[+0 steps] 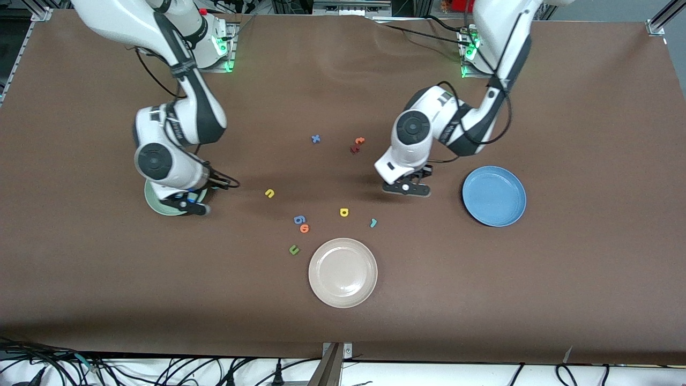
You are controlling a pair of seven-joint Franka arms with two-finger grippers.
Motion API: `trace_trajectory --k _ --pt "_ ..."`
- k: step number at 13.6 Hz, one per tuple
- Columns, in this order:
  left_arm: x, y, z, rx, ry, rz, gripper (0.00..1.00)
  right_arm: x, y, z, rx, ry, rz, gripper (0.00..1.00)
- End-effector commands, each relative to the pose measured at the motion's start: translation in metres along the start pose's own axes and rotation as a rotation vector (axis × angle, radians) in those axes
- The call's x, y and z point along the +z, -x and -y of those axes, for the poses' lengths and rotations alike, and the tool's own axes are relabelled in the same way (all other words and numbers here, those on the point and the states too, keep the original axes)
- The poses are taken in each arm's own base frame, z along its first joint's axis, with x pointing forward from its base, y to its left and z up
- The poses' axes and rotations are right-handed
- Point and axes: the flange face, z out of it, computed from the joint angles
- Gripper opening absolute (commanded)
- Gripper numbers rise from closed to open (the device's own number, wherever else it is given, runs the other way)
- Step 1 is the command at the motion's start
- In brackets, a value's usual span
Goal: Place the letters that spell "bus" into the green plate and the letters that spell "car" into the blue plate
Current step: 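Place the c on the blue plate while the right gripper carries b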
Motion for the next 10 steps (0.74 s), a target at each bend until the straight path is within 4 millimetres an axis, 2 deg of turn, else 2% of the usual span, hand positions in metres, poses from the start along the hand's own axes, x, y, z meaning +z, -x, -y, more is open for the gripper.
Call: trace_trajectory --k 1,3,6,8,9,10 --pt "-0.031 0.004 0.05 0.086 0.02 0.042 0.15 0.012 -0.01 -0.042 -0.09 0.017 0.047 0.1" --pt "-0.042 0.002 0.085 0.146 0.02 0.07 0.15 0.036 -0.02 -0.064 -0.114 0.031 0.072 0.1" --pt "-0.042 -0.009 0.142 0.225 0.043 0.072 0.15 0.068 -0.036 -0.098 -0.161 0.024 0.091 0.1" --pt "-0.04 -0.014 0.173 0.276 0.055 0.069 0.14 0.081 -0.04 -0.106 -0.169 0.025 0.095 0.12" --pt "-0.038 -0.016 0.185 0.285 0.055 0.065 0.14 0.084 -0.04 -0.106 -0.169 0.025 0.092 0.22" --pt "-0.034 -0.019 0.196 0.296 0.054 0.056 0.14 0.084 -0.039 -0.106 -0.169 0.025 0.093 0.5"
